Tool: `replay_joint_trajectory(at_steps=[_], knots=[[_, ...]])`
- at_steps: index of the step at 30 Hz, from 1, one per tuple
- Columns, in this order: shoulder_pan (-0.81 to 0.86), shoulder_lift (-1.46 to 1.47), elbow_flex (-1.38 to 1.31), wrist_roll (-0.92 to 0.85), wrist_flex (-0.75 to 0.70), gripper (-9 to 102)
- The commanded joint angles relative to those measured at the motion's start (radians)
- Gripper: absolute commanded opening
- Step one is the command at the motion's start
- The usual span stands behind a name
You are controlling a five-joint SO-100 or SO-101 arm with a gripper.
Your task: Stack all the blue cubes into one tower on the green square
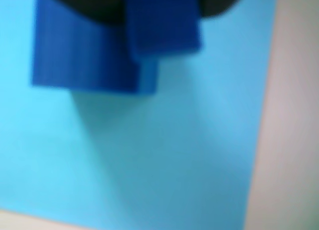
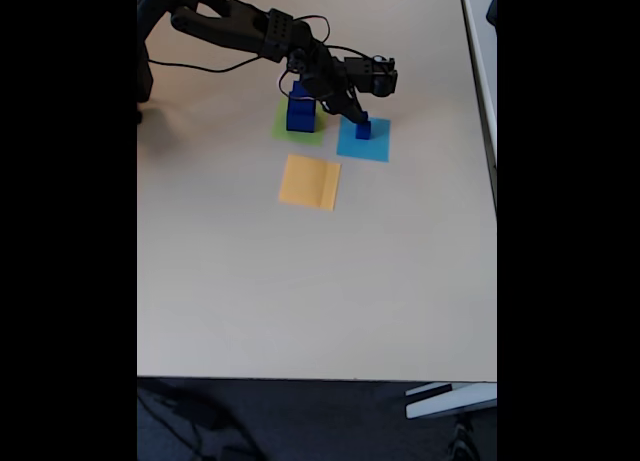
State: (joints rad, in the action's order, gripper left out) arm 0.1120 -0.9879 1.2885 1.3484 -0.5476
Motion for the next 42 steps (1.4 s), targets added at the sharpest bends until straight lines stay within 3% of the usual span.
replay_joint_trajectory(at_steps=[1,13,28,37,42], knots=[[0.006,-0.058,-0.008,0.002,0.018,4],[0.002,-0.084,-0.020,-0.009,0.011,3],[0.017,-0.160,-0.146,-0.072,-0.135,2],[0.107,-0.264,-0.186,-0.120,-0.259,2],[0.172,-0.324,-0.080,-0.103,-0.268,2]])
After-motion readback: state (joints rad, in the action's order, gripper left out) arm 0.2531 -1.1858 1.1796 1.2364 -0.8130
